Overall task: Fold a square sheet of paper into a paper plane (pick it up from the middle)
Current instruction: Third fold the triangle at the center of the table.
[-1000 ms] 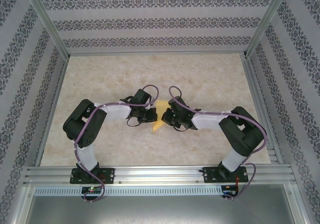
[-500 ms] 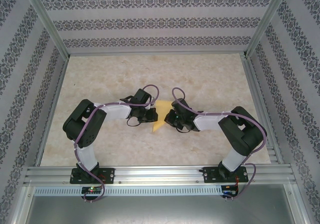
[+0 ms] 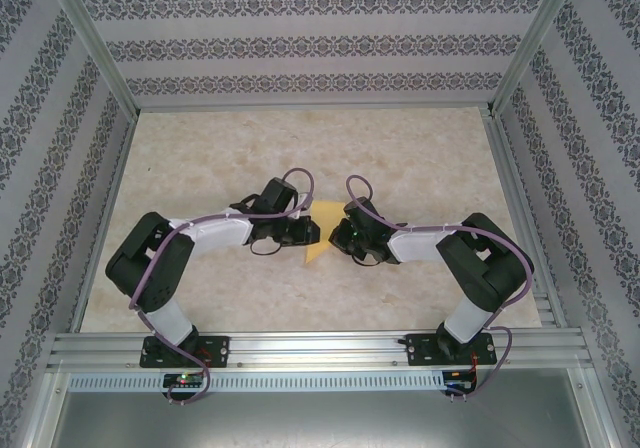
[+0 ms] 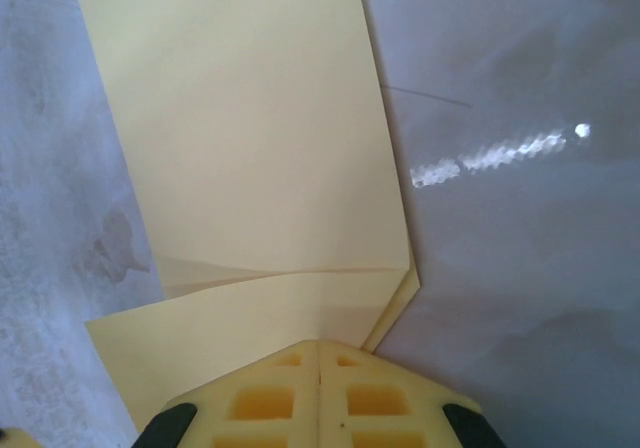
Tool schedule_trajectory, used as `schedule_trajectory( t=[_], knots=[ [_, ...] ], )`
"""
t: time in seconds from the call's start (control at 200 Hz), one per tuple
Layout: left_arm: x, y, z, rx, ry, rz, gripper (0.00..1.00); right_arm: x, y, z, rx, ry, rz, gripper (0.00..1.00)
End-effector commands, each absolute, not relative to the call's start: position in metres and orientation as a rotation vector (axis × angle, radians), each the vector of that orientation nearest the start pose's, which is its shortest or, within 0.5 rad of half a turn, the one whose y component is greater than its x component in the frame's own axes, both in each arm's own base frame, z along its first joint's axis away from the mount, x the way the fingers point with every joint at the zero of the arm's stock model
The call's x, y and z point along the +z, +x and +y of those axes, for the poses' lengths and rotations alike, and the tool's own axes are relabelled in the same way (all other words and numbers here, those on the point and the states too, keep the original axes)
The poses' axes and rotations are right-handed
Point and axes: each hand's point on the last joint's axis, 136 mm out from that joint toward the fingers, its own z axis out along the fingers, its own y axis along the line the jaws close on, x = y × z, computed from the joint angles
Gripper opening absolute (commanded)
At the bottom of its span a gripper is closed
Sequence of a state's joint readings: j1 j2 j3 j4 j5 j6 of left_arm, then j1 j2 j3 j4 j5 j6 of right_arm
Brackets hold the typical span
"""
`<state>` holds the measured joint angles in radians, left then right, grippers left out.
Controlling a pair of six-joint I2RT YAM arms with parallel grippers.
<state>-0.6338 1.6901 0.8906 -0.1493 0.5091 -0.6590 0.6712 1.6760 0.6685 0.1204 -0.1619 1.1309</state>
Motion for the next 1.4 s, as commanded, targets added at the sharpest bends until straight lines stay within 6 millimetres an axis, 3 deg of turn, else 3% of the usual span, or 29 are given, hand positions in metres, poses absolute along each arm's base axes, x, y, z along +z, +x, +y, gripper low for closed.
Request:
schedule_trajectory(
  t=[0.0, 0.36, 0.794, 0.874, 1.134, 1.394],
  knots=[
    [0.060, 0.262, -0.307, -1.122, 0.212, 2.731, 0.15, -0.015, 0.269, 0.244, 0.773, 0.606, 2.741, 0.00],
    [0.029, 0.262, -0.297, -1.005, 0.170, 2.829, 0.12, -0.020, 0.265, 0.239, 0.728, 0.626, 2.768, 0.00],
    [0.013, 0.255, -0.284, -0.909, 0.161, 2.890, 0.11, -0.025, 0.261, 0.233, 0.683, 0.644, 2.791, 0.00],
    [0.019, 0.256, -0.287, -0.934, 0.175, 2.872, 0.11, -0.025, 0.260, 0.233, 0.683, 0.643, 2.793, 0.00],
    [0.064, 0.257, -0.304, -1.120, 0.243, 2.731, 0.12, -0.026, 0.261, 0.233, 0.680, 0.639, 2.797, 0.00],
    [0.047, 0.250, -0.305, -1.124, 0.237, 2.788, 0.12, -0.030, 0.260, 0.233, 0.678, 0.646, 2.807, 0.00]
  ],
)
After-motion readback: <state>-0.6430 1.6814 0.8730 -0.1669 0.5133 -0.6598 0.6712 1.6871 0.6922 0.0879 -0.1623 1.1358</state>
